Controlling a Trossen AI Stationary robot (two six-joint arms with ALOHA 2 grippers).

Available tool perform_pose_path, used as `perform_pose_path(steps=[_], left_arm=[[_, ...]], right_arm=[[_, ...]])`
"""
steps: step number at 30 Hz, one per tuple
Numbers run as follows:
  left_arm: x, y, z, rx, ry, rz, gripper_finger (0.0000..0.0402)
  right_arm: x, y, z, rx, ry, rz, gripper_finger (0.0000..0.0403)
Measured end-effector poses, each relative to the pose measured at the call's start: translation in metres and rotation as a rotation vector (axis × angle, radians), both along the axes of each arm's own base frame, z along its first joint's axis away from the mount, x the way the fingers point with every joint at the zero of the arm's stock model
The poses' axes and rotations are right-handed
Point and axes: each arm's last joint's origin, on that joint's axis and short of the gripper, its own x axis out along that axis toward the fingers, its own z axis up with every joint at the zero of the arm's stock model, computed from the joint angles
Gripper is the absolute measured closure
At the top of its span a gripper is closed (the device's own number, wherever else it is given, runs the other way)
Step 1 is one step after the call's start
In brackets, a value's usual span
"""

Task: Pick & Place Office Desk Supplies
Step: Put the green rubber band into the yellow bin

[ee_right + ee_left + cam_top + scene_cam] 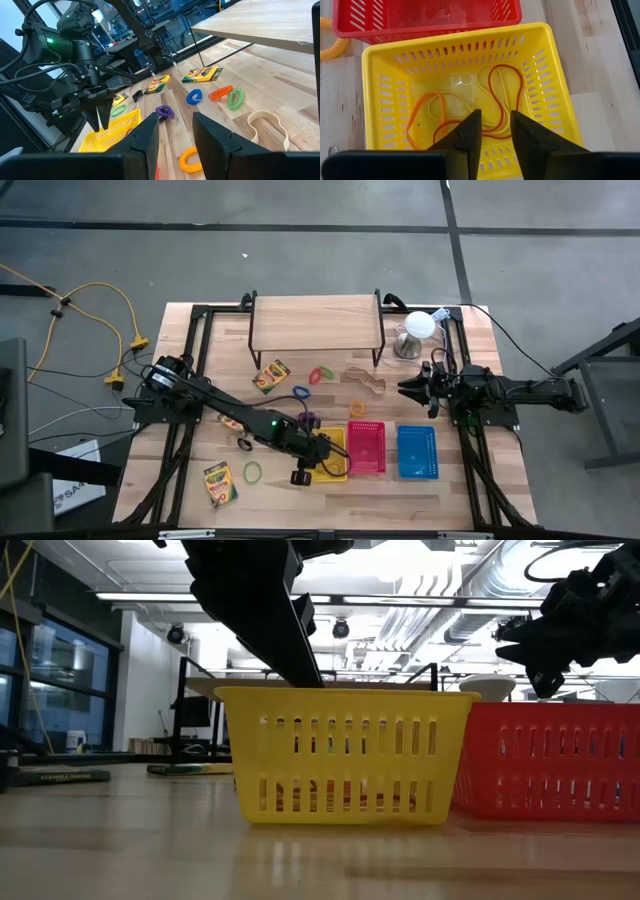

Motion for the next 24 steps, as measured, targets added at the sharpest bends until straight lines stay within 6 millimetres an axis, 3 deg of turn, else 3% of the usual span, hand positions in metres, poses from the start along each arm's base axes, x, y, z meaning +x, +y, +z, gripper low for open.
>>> perform_pose_path(steps=[14, 24], left_arm=[[-0.006, 0.001, 0.002, -0.009, 0.046, -0.024, 0.0299], [-0.034, 0.001, 0.027, -0.001, 0.125, -0.035, 0.0299]], right_arm=[[0.0, 0.0, 0.0, 0.0, 0.0, 0.0, 0.0296], [0.0, 0.0, 0.0, 0.0, 0.001, 0.0, 0.0296]])
